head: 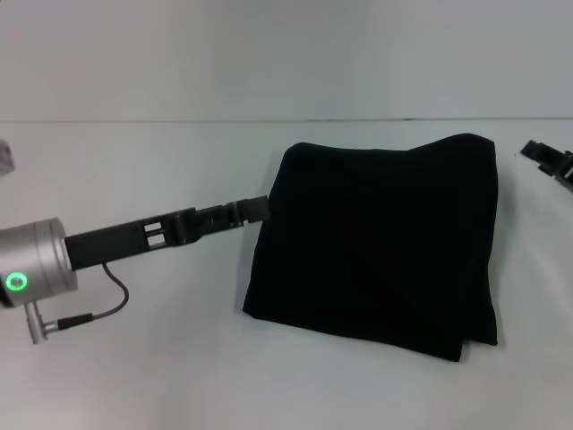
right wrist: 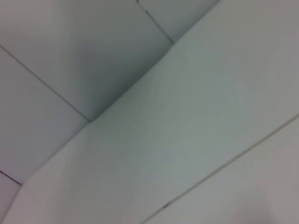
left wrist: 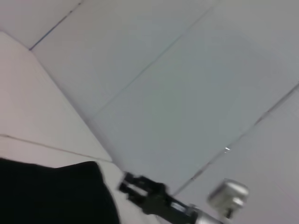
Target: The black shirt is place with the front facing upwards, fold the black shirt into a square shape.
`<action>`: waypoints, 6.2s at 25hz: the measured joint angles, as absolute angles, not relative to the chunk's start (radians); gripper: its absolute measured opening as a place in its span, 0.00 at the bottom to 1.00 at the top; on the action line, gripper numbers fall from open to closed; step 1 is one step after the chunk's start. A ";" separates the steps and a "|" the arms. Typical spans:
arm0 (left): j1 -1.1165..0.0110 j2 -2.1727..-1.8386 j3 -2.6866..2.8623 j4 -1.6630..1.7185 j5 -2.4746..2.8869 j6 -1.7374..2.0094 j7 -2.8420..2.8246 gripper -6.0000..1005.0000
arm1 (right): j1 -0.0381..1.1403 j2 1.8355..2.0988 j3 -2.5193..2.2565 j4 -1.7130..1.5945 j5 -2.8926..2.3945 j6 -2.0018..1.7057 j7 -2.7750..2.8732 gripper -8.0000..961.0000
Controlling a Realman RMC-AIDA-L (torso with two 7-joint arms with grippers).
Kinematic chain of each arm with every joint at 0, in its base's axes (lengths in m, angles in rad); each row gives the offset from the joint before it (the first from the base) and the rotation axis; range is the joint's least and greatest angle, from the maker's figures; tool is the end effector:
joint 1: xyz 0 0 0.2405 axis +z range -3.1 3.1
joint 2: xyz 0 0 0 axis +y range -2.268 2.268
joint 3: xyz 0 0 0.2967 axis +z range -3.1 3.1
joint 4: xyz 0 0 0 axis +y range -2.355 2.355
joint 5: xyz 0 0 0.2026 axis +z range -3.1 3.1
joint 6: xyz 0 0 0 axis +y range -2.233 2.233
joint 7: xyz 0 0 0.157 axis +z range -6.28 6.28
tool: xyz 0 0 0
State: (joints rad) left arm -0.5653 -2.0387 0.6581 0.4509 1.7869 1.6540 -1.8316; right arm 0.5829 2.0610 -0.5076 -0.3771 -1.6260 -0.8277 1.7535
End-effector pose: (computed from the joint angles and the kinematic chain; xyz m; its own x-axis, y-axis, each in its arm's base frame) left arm -0.2615 0.3470 -0.0233 0.3091 0.7109 0.6317 0.7216 -0.6079 0.3311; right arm 0.3623 0.4225 -0.0019 0.0569 -0.4546 -0.8889 -0.9984 -0.0293 -0.0490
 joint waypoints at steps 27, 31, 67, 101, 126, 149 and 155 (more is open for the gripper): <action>-0.722 -1.989 0.836 0.402 2.023 1.359 -2.393 0.88 | 0.338 2.071 -0.529 -0.441 -1.823 -1.494 0.896 0.94; -0.722 -1.995 0.831 0.405 2.018 1.302 -2.335 0.88 | 0.345 2.072 -0.526 -0.449 -1.872 -1.486 0.880 0.93; -0.889 -2.132 0.917 0.342 2.068 0.757 -2.366 0.88 | 0.357 2.076 -0.532 -0.451 -1.976 -1.530 0.869 0.93; -0.764 -2.086 0.893 0.342 1.842 0.896 -2.248 0.12 | 0.369 2.080 -0.519 -0.451 -1.967 -1.541 0.868 0.93; -0.573 -2.060 0.735 0.479 1.782 1.315 -1.765 0.32 | 0.396 2.087 -0.476 -0.443 -1.965 -1.535 0.867 0.93; -0.337 -2.119 0.758 0.649 1.921 1.531 -1.232 0.95 | 0.375 2.089 -0.466 -0.362 -1.970 -1.452 0.752 0.93; -0.340 -2.118 0.759 0.647 1.925 1.530 -1.229 0.94 | 0.377 2.089 -0.469 -0.362 -1.971 -1.447 0.752 0.93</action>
